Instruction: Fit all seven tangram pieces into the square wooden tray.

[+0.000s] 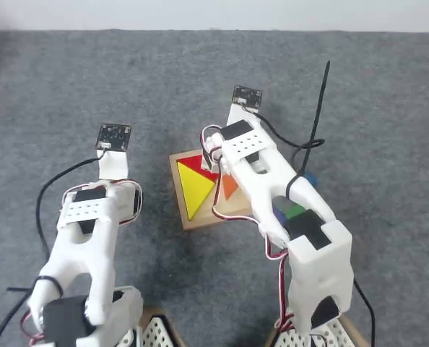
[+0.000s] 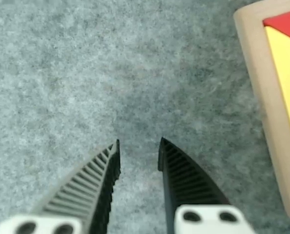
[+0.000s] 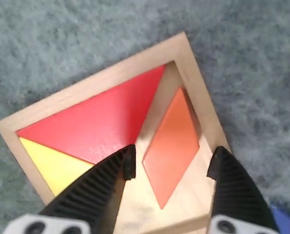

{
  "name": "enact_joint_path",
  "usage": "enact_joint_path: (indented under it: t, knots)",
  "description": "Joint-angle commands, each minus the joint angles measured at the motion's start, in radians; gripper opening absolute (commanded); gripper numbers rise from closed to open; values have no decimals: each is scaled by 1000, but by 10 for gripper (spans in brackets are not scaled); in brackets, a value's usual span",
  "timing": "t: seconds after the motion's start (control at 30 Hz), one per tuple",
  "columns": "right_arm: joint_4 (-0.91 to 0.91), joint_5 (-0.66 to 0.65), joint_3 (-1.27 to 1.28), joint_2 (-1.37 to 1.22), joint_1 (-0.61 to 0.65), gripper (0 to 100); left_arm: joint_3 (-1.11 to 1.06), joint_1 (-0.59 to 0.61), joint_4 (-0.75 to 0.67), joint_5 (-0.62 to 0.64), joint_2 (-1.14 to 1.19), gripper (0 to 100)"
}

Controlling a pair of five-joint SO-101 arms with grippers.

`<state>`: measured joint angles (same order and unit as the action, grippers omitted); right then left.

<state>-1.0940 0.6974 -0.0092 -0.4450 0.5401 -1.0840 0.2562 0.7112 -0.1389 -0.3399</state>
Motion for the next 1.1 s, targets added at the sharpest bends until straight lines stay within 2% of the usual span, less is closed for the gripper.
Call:
enact_joint_path:
  t: [0.0,0.2,0.33,0.4,0.63,0.9,1.0,1.07]
  knots:
    - [-51,21,9,-8,-27,252,5,-5,-20,-6,-8,125]
    - [-50,26,9,-18,-28,251,5,-5,-20,-6,-8,125]
    - [-33,101,9,-19,-21,144,5,-5,-20,-6,-8,125]
    - [-18,98,9,-19,-22,106,4,-5,-20,-6,-8,124]
    - [-64,103,0,-7,22,168,4,-5,-20,-6,-8,124]
    - [-108,91,-12,-21,36,177,4,-5,-20,-6,-8,124]
    - [-147,15,-14,-21,24,177,4,-5,-20,-6,-8,124]
    - [-170,11,-12,-21,1,177,4,-5,-20,-6,-8,124]
